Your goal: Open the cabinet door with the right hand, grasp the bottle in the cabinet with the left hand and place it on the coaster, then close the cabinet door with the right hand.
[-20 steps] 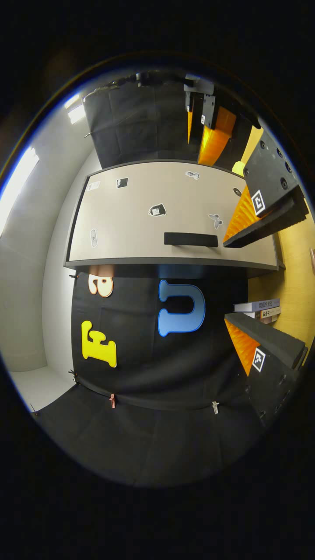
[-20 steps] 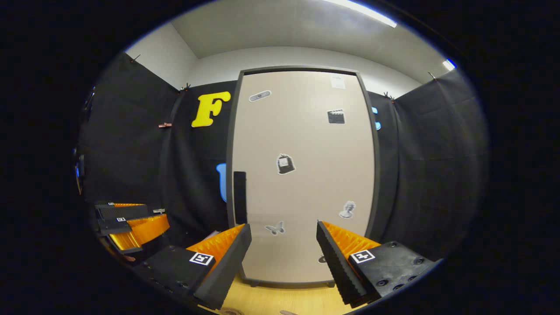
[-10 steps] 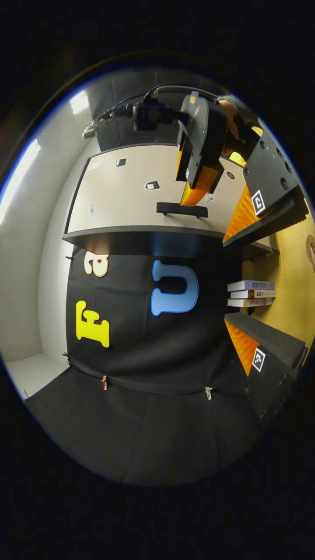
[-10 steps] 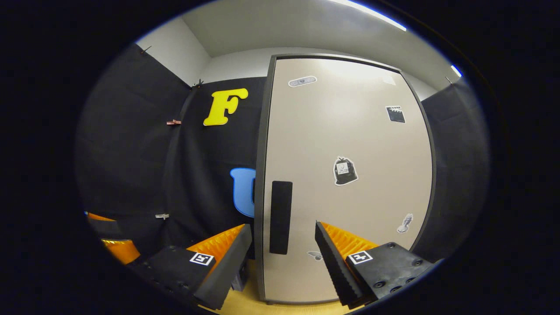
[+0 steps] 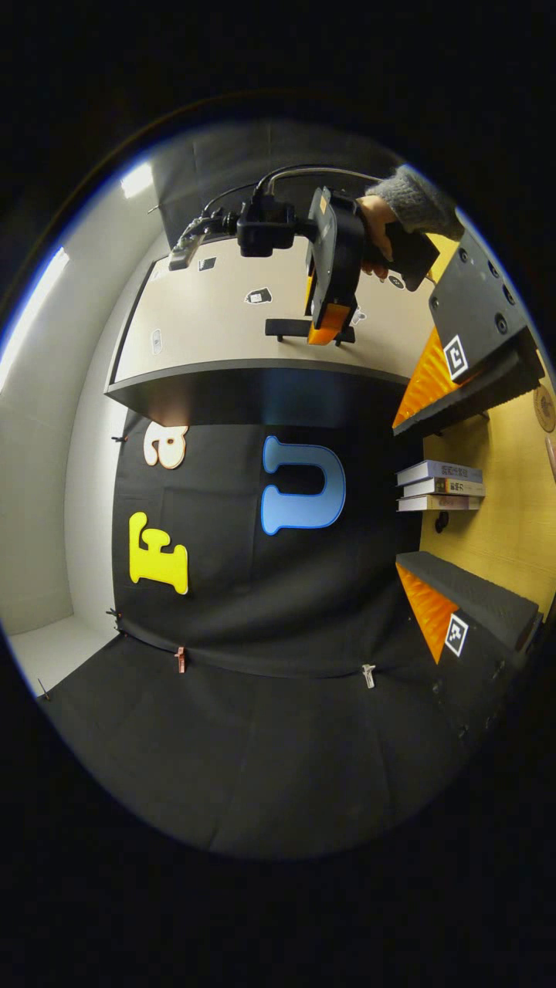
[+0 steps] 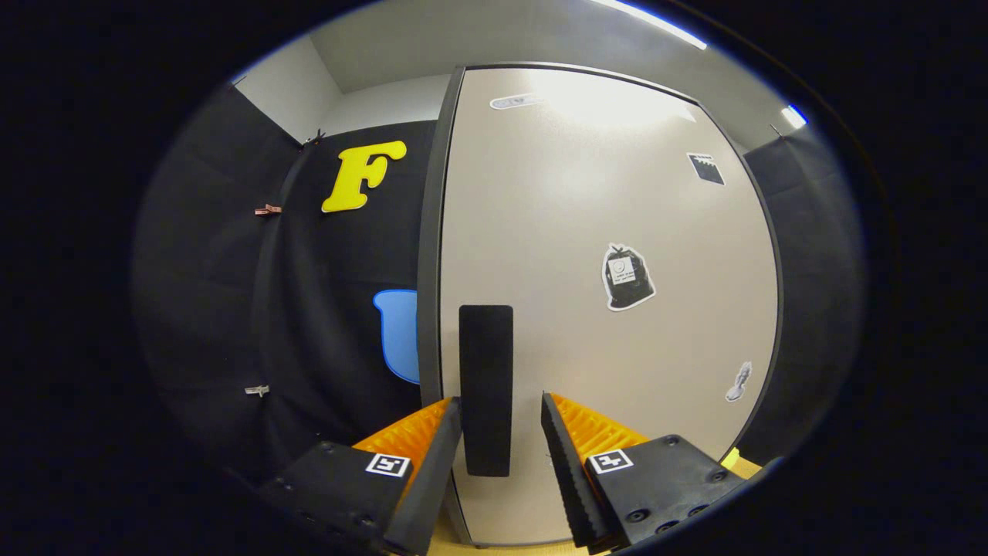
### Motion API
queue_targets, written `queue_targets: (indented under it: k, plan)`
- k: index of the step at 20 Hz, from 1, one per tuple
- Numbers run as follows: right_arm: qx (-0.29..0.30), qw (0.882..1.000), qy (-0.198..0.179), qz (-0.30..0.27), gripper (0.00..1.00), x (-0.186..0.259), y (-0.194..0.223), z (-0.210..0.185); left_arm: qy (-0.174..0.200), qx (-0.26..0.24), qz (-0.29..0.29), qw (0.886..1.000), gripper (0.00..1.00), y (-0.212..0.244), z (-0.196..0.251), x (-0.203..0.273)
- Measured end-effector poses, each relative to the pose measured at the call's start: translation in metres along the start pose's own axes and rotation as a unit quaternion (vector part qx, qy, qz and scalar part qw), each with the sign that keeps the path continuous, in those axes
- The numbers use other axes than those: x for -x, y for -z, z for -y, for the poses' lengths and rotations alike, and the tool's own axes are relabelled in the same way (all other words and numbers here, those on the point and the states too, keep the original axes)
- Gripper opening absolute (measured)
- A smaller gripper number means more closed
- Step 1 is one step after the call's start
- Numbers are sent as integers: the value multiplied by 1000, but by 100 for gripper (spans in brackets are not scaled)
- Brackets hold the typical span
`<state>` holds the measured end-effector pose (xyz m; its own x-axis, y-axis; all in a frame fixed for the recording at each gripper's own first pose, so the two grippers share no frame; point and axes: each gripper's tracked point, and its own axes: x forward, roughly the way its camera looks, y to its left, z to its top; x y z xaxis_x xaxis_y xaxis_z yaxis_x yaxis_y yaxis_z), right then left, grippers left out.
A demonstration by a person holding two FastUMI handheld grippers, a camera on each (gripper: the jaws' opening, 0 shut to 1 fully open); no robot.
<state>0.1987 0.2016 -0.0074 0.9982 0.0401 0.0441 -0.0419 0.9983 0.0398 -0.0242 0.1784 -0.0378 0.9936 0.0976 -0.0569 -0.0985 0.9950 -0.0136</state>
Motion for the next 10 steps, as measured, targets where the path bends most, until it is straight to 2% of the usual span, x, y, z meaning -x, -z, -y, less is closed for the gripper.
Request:
queue_targets:
  k: [3, 4, 5, 6, 7, 10]
  plan:
    - [10, 1000, 7, 4, 57, -4, 1, -1, -4, 1, -6, 1000, 94, 4, -6, 1]
    - [18, 1000, -7, 11, 56, -4, -3, -8, -6, 1, -7, 1000, 94, 5, -8, 3]
    - [26, 1000, 5, 11, 58, -1, -1, -5, -7, 2, -8, 1000, 94, 4, -9, 4]
    - [35, 999, 15, 14, 38, -5, 0, -6, -9, 3, -8, 1000, 94, 5, -9, 5]
    - [38, 999, 22, 13, 37, -4, 0, -5, -10, 4, -8, 1000, 94, 4, -10, 8]
    - [26, 999, 23, 4, 22, -7, 3, -4, -16, 6, -5, 1000, 94, 3, -13, 17]
